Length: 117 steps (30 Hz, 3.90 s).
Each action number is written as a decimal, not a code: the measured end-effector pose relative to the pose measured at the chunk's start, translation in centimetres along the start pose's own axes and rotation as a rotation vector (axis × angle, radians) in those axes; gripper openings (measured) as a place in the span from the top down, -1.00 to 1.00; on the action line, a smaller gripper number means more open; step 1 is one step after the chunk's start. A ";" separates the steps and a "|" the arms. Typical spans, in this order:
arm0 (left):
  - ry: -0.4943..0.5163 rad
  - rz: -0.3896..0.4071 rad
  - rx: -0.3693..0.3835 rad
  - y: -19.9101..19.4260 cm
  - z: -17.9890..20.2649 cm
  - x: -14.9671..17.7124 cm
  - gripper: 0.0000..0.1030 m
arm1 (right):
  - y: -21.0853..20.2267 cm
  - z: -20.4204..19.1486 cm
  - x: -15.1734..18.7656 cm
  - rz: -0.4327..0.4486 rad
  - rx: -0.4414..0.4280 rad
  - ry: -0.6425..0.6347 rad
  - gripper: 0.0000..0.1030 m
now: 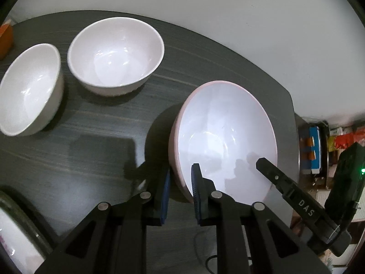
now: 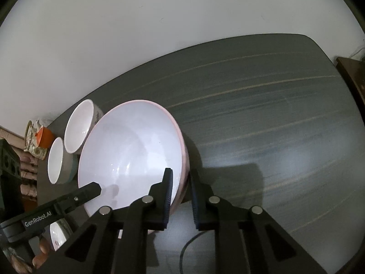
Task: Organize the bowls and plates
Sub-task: 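Lift the pink-rimmed bowl with the right gripper and carry it, then lower the pink-rimmed bowl onto the table and open the right gripper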
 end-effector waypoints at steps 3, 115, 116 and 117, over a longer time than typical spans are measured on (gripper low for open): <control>0.003 0.013 -0.006 -1.5 -0.6 1.4 0.70 | -0.6 -0.4 1.5 -0.009 -0.011 0.008 0.72; 0.134 0.209 -0.192 -12.7 -11.5 17.6 0.19 | -10.2 -13.0 14.7 0.103 -0.056 -0.295 0.00; 0.135 0.212 -0.194 -12.9 -11.6 17.5 0.19 | -10.1 -13.1 14.6 0.097 -0.065 -0.294 0.00; 0.135 0.215 -0.194 -13.0 -11.7 17.3 0.19 | -9.9 -13.4 14.4 0.085 -0.073 -0.288 0.00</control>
Point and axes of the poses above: each gripper's, at about its wrist camera, not at the fingertips, and y roughly the way its jaws point, z to its right, x to its underside, the point moved 2 cm from there along y, roughly the way its jaws point, and after that the axes turned 5 degrees about -y, right-handed, at the moved point
